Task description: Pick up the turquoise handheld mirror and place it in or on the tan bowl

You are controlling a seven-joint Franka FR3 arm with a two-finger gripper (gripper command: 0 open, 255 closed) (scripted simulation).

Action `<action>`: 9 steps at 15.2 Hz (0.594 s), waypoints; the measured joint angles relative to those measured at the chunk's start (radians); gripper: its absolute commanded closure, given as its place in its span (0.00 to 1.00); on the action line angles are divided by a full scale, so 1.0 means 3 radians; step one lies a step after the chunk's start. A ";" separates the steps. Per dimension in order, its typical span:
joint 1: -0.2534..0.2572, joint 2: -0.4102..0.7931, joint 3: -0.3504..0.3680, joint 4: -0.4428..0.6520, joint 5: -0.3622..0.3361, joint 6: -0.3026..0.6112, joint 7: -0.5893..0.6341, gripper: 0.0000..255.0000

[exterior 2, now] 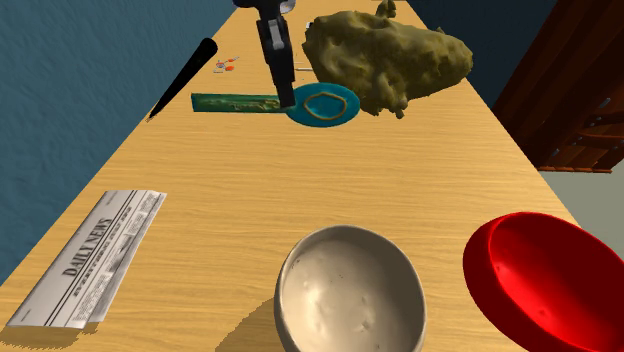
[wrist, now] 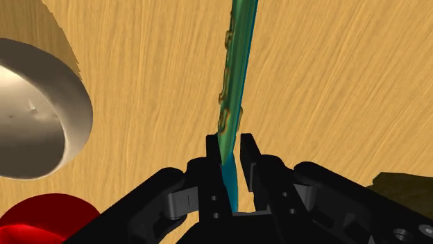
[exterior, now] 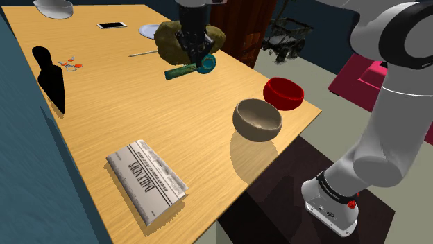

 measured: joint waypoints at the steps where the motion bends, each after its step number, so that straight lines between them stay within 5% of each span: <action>1: -0.0116 -0.0207 0.0027 -0.0289 0.0103 0.0107 -0.0027 1.00; 9: -0.0562 -0.1643 -0.0040 -0.1795 0.0878 0.0475 -0.0496 1.00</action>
